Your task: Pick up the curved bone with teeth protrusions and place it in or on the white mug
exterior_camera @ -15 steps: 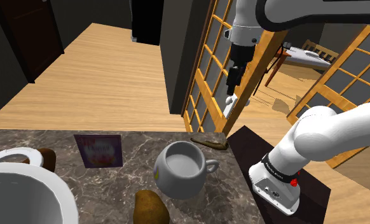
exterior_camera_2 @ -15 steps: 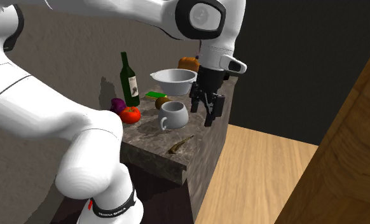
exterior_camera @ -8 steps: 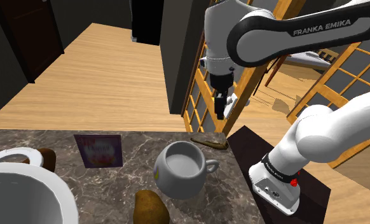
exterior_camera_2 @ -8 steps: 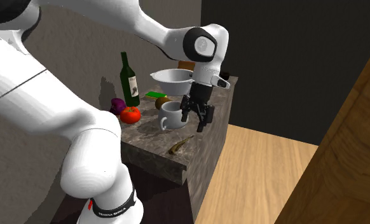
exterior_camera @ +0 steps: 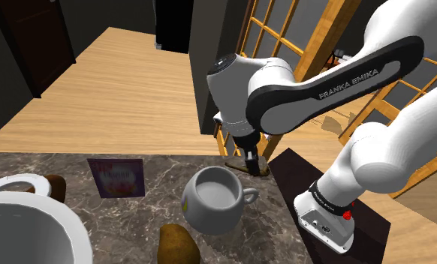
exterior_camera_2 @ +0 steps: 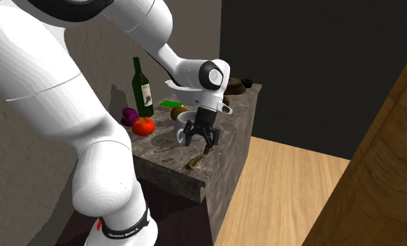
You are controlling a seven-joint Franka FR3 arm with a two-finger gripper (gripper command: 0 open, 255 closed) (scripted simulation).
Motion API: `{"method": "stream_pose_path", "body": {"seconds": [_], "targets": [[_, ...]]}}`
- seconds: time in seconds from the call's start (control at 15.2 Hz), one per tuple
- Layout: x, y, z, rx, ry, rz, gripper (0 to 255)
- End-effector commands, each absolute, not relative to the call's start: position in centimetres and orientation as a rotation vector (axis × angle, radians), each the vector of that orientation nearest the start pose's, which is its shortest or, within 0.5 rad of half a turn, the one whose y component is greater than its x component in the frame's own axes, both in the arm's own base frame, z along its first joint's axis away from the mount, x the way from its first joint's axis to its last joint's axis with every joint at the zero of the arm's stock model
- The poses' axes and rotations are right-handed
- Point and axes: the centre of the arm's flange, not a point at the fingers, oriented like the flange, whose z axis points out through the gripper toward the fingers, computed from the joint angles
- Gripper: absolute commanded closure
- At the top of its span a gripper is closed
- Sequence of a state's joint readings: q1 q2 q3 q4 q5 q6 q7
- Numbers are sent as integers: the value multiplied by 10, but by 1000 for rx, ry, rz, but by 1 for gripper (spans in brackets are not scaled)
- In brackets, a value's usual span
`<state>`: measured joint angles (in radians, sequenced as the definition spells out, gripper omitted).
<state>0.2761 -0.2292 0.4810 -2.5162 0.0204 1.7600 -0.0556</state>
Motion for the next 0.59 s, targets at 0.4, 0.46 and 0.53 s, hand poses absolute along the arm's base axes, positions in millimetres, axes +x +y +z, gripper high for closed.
{"method": "stream_pose_path", "body": {"seconds": [0.4, 0.46, 0.53], "targets": [[255, 248, 283, -3049, -1277, 862, 0], [254, 246, 280, -3049, -1277, 862, 0], [254, 246, 280, -3049, -1277, 862, 0]]}}
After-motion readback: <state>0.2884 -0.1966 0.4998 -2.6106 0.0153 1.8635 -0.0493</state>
